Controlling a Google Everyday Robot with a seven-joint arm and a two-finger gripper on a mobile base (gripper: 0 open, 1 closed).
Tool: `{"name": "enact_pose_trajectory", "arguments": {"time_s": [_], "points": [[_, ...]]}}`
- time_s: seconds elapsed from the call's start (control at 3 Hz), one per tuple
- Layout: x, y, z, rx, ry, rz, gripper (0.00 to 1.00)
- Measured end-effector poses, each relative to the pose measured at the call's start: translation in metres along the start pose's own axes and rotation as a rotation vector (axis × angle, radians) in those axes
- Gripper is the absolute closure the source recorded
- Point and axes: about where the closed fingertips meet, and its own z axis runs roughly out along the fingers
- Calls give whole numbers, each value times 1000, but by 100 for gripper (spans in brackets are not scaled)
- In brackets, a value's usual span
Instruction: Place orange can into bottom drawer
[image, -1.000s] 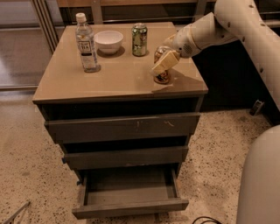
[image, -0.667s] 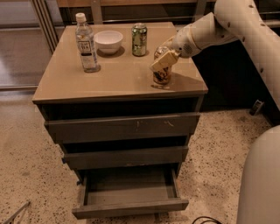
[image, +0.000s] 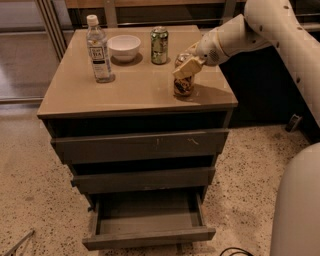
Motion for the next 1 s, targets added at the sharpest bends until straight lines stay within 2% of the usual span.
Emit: {"name": "enact_pose_trajectory", "arguments": {"time_s": [0.33, 1.0], "points": [[-8, 15, -11, -30, -8, -36, 100], [-24, 83, -68, -82, -32, -107, 100]]}}
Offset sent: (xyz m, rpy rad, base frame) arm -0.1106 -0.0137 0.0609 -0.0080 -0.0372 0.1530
